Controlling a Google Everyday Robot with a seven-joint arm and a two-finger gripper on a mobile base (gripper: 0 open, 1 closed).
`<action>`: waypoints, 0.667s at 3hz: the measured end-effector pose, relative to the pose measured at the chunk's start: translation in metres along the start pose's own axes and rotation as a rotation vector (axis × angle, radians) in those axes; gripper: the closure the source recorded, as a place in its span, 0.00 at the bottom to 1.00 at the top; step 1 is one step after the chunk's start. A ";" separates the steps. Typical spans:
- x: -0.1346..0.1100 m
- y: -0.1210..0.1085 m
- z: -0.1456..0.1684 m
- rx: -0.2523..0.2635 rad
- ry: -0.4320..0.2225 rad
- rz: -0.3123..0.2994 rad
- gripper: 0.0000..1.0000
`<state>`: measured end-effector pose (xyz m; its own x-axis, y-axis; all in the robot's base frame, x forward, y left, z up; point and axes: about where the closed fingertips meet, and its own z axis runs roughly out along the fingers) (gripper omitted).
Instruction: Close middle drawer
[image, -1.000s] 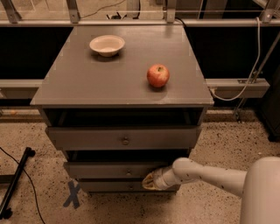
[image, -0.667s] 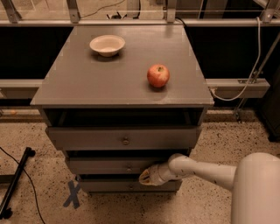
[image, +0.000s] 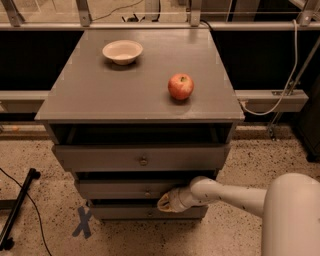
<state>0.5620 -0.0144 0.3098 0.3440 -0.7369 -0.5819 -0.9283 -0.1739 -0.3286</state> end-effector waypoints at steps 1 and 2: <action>0.016 0.016 -0.015 -0.001 -0.003 0.043 1.00; 0.029 0.040 -0.038 -0.004 -0.017 0.089 1.00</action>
Offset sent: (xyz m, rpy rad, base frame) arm -0.0583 -0.0994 0.0017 0.0473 0.1053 -0.1070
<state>0.5300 -0.0677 0.3078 0.2619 -0.7387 -0.6211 -0.9560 -0.1104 -0.2719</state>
